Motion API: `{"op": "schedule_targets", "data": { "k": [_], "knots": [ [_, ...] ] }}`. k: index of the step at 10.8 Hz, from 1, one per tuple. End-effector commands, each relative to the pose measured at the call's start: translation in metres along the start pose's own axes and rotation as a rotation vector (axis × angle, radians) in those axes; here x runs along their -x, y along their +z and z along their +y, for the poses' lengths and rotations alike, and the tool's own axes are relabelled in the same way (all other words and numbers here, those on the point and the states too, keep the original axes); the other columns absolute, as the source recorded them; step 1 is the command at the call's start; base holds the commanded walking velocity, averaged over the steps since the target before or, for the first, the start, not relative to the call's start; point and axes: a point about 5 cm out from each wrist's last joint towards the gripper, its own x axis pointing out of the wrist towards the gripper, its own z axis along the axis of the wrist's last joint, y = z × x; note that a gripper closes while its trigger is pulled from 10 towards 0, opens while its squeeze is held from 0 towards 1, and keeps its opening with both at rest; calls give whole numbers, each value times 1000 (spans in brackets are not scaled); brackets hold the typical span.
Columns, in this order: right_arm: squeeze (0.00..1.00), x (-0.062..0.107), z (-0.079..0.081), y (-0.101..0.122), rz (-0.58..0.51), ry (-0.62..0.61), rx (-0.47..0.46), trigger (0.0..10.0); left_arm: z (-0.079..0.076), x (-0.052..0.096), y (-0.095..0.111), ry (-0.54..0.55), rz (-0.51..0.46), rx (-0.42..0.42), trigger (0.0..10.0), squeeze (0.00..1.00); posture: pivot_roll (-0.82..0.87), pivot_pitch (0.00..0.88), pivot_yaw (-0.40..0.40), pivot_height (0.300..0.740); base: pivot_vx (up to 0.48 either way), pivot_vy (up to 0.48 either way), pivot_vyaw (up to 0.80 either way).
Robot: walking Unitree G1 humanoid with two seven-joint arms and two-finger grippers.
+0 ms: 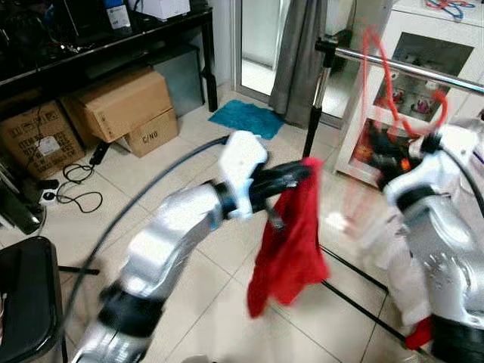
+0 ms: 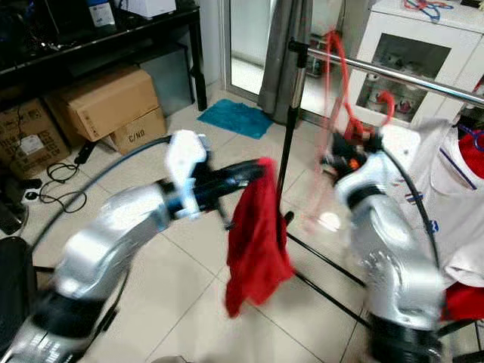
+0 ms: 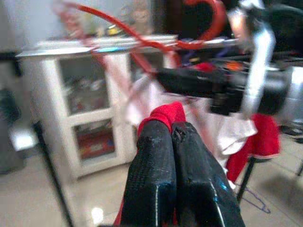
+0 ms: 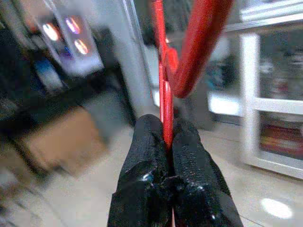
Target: Hang hanger
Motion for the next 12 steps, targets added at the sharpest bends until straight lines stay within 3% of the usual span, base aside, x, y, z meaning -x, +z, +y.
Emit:
{"op": "schedule_targets", "data": {
  "k": [1, 2, 3, 5, 6, 8, 10, 11, 12],
  "knots": [
    [0, 6, 0, -13, 73, 0, 20, 10000, 14, 17, -1, 130, 12, 9, 0, 0, 47, 0, 36, 740, 0, 0, 0],
    [0, 19, -6, -29, 150, -57, 73, 10000, 31, 40, -13, 330, 43, -12, 10000, 0, 56, 0, 28, 740, 0, 0, -800],
    [0, 32, -7, -36, 167, -84, 64, 10000, 45, 62, -22, 527, 63, 40, 10000, 0, 69, 0, 23, 740, 0, 0, -800],
    [0, 51, 9, -40, 184, -50, 29, 10000, 46, 91, -41, 695, 110, 116, 10000, 0, 23, 0, 55, 740, 0, 0, -794],
    [0, 52, 13, -39, 173, -58, 21, 10000, 44, 91, -48, 705, 155, 118, 10000, 0, 20, 0, 60, 740, 0, 0, -788],
    [0, 45, 18, -42, 190, -62, 13, 10000, 29, 79, -50, 648, 139, 304, 10000, 0, 66, 0, 23, 740, 0, 0, -788],
    [0, 45, 24, -39, 187, -48, 66, 10000, 30, 86, -48, 707, 138, 179, 10000, 0, 67, 0, 18, 740, 0, 0, -794],
    [0, 45, 21, -38, 183, -59, 50, 10000, 33, 84, -50, 718, 158, 179, 10000, 0, 38, 0, 11, 740, 0, 0, -800],
    [0, 41, 14, -35, 180, -74, 35, 10000, 35, 81, -48, 726, 127, 289, 10000, 0, 48, 0, 6, 740, 0, 0, -800]
  ]
}}
